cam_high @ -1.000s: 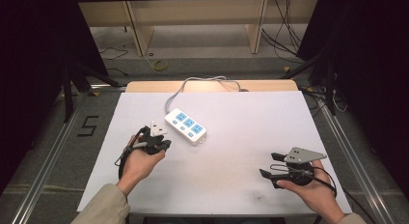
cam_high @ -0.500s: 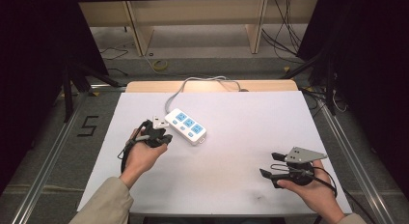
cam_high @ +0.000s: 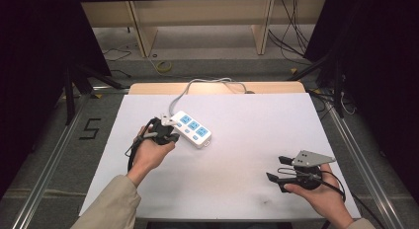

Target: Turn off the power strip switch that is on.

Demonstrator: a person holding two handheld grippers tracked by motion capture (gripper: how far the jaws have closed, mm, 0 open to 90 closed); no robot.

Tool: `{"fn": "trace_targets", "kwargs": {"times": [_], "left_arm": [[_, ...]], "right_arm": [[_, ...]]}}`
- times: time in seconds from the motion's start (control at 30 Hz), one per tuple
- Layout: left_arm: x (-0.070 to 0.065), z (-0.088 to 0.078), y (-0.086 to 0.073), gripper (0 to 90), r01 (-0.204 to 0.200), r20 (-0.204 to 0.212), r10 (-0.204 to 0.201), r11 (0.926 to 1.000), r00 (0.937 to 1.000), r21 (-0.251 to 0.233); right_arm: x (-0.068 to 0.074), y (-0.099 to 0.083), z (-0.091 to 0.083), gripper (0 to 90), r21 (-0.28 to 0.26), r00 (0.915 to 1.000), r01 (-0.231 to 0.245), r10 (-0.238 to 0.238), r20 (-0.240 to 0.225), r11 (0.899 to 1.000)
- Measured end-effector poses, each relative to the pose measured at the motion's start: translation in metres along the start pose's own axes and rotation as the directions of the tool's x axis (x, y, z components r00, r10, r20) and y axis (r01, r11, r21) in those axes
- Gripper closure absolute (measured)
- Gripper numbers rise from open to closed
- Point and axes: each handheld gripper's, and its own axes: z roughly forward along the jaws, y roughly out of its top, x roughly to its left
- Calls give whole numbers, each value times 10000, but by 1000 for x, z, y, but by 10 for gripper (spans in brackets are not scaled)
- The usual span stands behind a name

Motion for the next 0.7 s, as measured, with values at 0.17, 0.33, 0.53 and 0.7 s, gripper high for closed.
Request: {"fn": "trace_targets", "kwargs": {"times": [0.17, 0.33, 0.53, 0.7], "left_arm": [[1, 3, 5, 898, -44, -45, 45, 10000, 10000, 30], [1, 7, 10, 898, -96, -68, 96, 9999, 9999, 66], [3, 13, 16, 899, -60, -83, 61, 9999, 9999, 105], [6, 17, 20, 899, -122, -160, 125, 9997, 9998, 203]], "right_arm": [[0, 0, 0, 277, -36, 10000, -37, 37, 10, 10000], [0, 0, -1, 277, -40, 10000, -37, 38, 21, 10000], [0, -1, -1, 277, -24, 10000, -73, 73, 33, 10000], [0, -2, -2, 277, -36, 9999, -109, 110, 57, 9999]]}}
